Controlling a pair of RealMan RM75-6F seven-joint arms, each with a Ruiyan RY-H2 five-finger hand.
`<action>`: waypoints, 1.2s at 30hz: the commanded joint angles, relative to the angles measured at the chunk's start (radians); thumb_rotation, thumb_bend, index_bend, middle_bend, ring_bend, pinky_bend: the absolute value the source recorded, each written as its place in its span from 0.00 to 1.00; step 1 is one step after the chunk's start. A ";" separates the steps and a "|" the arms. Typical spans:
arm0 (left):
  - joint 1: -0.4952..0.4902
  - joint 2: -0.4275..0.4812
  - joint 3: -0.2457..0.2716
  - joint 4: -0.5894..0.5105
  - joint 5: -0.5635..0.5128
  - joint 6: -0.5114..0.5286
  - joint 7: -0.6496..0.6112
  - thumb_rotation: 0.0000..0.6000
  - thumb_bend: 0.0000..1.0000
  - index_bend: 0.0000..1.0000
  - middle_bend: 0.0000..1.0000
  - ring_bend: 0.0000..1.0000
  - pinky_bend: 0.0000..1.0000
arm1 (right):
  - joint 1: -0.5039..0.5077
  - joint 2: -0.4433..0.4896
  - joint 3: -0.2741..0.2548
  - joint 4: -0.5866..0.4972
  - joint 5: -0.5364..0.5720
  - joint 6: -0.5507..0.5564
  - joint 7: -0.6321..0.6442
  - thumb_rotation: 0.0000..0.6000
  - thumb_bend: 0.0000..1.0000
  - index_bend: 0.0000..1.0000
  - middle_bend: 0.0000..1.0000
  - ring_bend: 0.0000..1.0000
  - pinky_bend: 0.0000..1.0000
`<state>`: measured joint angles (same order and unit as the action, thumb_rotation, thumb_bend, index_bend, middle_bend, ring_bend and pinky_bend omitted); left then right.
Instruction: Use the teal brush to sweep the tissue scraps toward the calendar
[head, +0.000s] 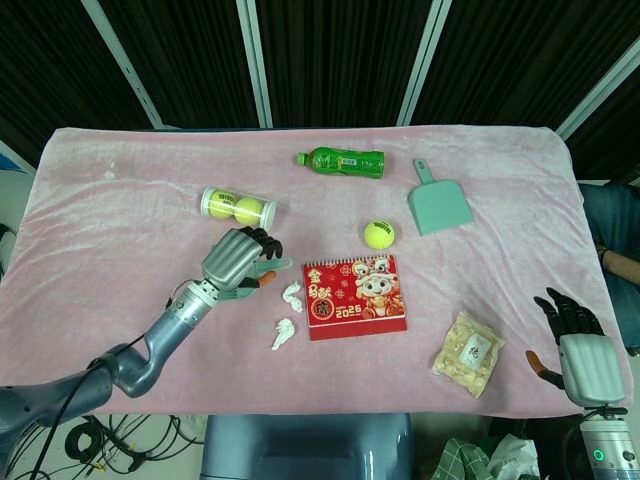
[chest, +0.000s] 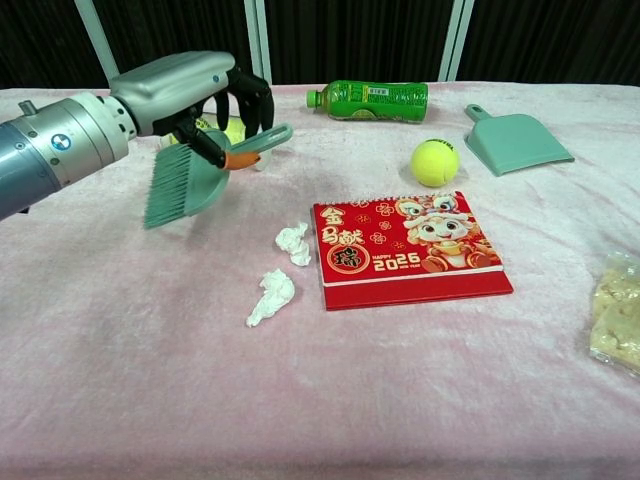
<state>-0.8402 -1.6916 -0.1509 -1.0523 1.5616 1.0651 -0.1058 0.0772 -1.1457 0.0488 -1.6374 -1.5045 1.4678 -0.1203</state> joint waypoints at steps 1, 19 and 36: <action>0.009 0.044 0.043 -0.006 -0.018 -0.057 0.031 1.00 0.46 0.71 0.71 0.38 0.48 | 0.000 0.000 0.001 0.000 0.001 0.001 0.002 1.00 0.17 0.19 0.09 0.12 0.18; 0.026 0.111 0.112 0.032 -0.074 -0.201 0.047 1.00 0.46 0.71 0.70 0.38 0.49 | -0.002 0.000 0.000 -0.002 0.002 0.002 0.000 1.00 0.17 0.19 0.09 0.12 0.18; 0.016 0.047 0.130 0.130 -0.055 -0.215 0.025 1.00 0.43 0.67 0.64 0.35 0.49 | -0.002 0.002 0.002 -0.009 0.014 -0.006 0.004 1.00 0.17 0.19 0.09 0.12 0.18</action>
<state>-0.8212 -1.6397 -0.0223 -0.9267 1.5046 0.8544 -0.0835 0.0751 -1.1439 0.0507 -1.6459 -1.4904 1.4616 -0.1165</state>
